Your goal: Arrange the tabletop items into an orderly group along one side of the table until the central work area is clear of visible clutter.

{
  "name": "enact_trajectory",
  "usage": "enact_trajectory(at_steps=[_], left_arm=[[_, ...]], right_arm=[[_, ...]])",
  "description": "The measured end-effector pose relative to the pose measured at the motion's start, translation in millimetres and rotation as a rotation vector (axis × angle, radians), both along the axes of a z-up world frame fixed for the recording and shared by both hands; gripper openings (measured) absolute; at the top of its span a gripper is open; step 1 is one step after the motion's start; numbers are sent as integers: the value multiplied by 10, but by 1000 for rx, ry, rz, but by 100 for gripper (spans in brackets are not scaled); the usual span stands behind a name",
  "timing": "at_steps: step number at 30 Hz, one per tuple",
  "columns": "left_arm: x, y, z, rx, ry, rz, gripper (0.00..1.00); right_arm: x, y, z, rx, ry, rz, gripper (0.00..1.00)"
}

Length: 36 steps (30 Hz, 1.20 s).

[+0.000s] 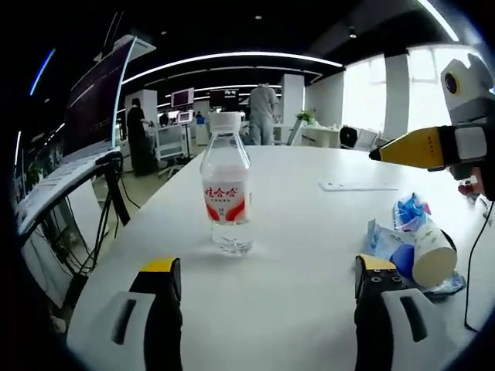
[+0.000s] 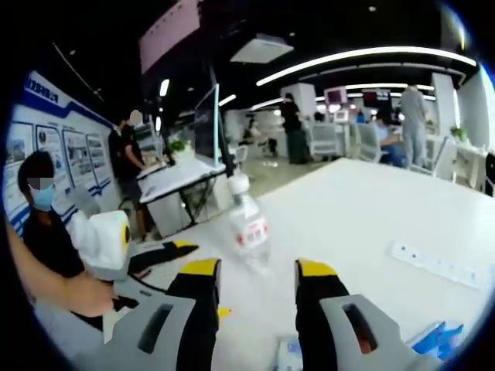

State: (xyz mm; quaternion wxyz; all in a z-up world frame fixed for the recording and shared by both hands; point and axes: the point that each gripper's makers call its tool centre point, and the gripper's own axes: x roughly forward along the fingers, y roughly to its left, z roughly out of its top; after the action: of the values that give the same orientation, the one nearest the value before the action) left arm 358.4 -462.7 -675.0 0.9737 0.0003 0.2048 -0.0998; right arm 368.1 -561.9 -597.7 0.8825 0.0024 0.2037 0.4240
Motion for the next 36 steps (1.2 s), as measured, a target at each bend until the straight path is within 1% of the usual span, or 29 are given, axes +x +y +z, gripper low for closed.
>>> enact_trajectory(at_steps=[8,12,18,21,23,26,36], left_arm=[[-194,-45,-2,-14,16,-22,97],[-295,-83,37,-33,20,-18,99],[-409,-151,65,-17,23,-61,99],[-432,-136,72,-13,28,-63,99],[-468,-144,108,-6,21,-73,99],[-510,-155,132,-5,17,-79,99],[-705,-239,149,8,18,-116,99]], right_arm=[[-170,-156,7,-9,1,-19,35],[-255,-204,25,-4,0,-32,35],[-397,-246,16,-7,2,-35,35],[-477,-271,8,-12,3,-34,35],[-516,-301,-3,-8,15,-41,35],[-566,-352,-7,-14,10,-46,35],[-732,-650,-1,-18,8,-99,35]])
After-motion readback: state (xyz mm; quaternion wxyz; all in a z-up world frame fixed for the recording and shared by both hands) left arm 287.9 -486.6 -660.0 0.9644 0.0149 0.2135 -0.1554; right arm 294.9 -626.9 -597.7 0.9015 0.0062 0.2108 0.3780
